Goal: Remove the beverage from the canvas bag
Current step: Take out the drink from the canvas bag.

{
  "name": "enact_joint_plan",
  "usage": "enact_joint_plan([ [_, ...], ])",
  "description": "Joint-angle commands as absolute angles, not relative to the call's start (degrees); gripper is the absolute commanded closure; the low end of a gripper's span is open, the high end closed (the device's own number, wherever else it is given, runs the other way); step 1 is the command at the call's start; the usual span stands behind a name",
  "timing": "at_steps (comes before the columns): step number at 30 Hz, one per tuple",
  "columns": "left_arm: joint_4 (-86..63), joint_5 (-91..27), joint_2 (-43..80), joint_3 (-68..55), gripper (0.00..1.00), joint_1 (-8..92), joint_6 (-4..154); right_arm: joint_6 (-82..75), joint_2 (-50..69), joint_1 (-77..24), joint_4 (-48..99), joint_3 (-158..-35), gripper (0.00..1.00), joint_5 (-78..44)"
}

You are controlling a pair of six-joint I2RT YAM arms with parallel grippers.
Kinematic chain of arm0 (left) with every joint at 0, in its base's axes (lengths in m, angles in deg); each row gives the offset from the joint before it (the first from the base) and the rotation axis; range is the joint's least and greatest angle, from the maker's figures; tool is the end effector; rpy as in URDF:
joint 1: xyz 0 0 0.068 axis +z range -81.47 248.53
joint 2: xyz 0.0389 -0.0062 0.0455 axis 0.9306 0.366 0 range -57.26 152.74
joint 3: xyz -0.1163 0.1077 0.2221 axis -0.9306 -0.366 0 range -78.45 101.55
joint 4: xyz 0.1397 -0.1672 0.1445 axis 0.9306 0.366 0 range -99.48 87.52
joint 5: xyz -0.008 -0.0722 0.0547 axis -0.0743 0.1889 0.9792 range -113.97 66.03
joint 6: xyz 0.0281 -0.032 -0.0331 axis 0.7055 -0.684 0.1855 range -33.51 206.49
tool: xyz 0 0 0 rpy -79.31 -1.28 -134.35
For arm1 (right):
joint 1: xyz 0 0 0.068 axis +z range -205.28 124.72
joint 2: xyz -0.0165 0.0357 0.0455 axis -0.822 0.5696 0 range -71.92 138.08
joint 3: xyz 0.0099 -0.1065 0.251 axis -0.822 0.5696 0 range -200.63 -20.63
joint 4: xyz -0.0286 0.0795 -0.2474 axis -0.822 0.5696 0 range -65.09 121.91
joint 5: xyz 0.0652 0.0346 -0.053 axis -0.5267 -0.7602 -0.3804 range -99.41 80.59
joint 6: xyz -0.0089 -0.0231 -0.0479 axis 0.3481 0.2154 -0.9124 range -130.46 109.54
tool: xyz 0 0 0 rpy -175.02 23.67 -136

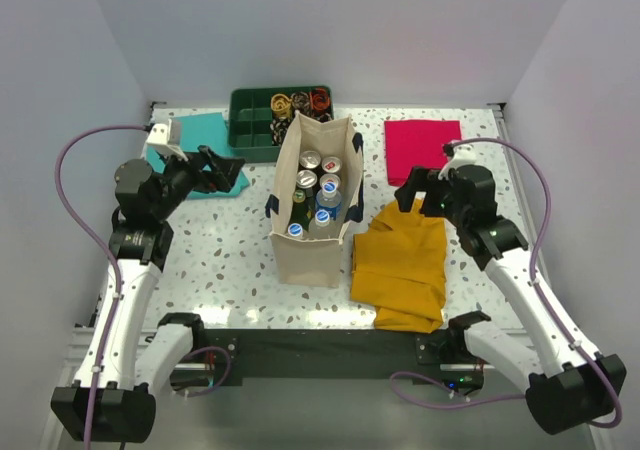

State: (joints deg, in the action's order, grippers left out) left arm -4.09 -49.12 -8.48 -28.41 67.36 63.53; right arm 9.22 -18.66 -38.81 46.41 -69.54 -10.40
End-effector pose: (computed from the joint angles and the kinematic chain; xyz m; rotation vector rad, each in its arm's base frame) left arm 0.1952 -0.0191 0.3698 0.0244 1.6800 -0.6788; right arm 0.2007 0.0600 0.3186 0.0462 2.0465 0.4150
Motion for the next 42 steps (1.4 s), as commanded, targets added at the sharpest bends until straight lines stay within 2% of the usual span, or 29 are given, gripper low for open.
enact_joint_plan([
  [1, -6.22, -45.87, -10.15, -25.46, 0.00, 67.30, 59.96, 9.04, -21.64, -38.85, 46.80, -71.96, 0.02, -8.19],
  [5, -6.66, -47.78, -11.55, -23.69, 0.00, 67.30, 58.28, 10.36, -22.52, -38.85, 44.51, -70.21, 0.02, -6.69],
  [9, -15.96, -65.65, -15.15, -27.46, 0.00, 67.30, 59.08, 13.79, -22.00, -38.84, 43.37, -69.67, 0.02, -4.75],
  [12, -25.89, -72.82, -14.81, -31.86, 0.00, 67.30, 53.64, 11.43, -21.38, -38.85, 41.09, -68.97, 0.02, -12.81],
  [16, -19.10, -73.90, -9.37, -29.77, 0.00, 67.30, 56.24, 10.72, -20.59, -38.76, 41.51, -69.85, 0.02, -15.38],
  [25, 3.31, -65.03, -10.93, -22.57, 0.00, 67.04, 68.72, 7.64, -20.85, -38.85, 46.97, -75.21, 0.02, -27.86],
  [27, 6.16, -65.18, -11.46, -21.15, 0.00, 66.95, 71.35, 8.61, -23.48, -38.76, 46.10, -75.30, 0.02, -28.04],
  [31, 10.11, -67.83, -10.60, -18.87, 0.00, 65.99, 73.12, 12.73, -27.18, -38.76, 39.69, -73.72, 0.02, -36.52],
  [34, 13.98, -59.24, -9.71, -17.10, 0.00, 63.27, 75.50, 12.31, -24.73, -37.45, 41.50, -75.47, 0.04, -38.85],
  [39, 16.98, -38.67, -7.78, -15.52, 0.00, 56.50, 76.64, 8.62, -18.77, -31.73, 50.56, -80.04, 0.04, -18.57],
  [42, 17.76, -24.98, -5.32, -14.65, 0.00, 47.03, 76.20, 7.91, -15.94, -27.08, 52.41, -82.33, 0.04, -9.45],
])
